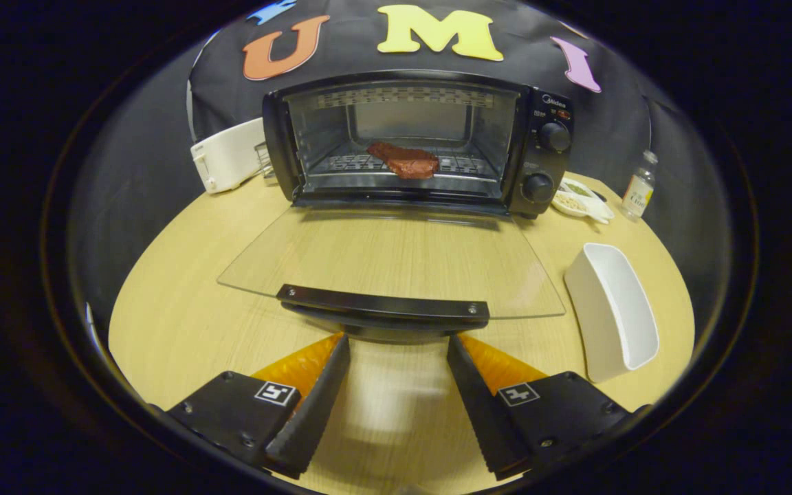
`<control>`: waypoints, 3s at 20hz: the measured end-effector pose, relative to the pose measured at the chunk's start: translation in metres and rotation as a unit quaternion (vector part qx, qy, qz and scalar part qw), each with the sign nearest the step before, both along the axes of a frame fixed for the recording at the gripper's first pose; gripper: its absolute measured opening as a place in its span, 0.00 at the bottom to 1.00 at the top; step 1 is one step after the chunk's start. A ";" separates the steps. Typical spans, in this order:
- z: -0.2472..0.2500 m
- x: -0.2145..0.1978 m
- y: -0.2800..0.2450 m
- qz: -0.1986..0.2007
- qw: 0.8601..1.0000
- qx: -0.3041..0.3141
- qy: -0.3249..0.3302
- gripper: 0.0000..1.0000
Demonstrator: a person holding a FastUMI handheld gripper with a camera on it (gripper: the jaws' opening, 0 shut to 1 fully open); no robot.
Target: Open the toaster oven, put the food inside, and close the toaster oven door.
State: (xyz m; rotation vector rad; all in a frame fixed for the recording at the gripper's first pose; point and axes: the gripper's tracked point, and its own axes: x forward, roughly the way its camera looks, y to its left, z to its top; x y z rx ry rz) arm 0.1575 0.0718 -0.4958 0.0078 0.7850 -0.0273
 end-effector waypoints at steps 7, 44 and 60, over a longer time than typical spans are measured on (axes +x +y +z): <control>0.050 0.007 0.003 0.023 0.999 0.009 -0.022 0.92; 0.390 -0.072 -0.117 -0.073 0.947 -0.020 -0.312 0.95; 0.503 -0.193 -0.185 -0.078 0.907 -0.044 -0.410 0.98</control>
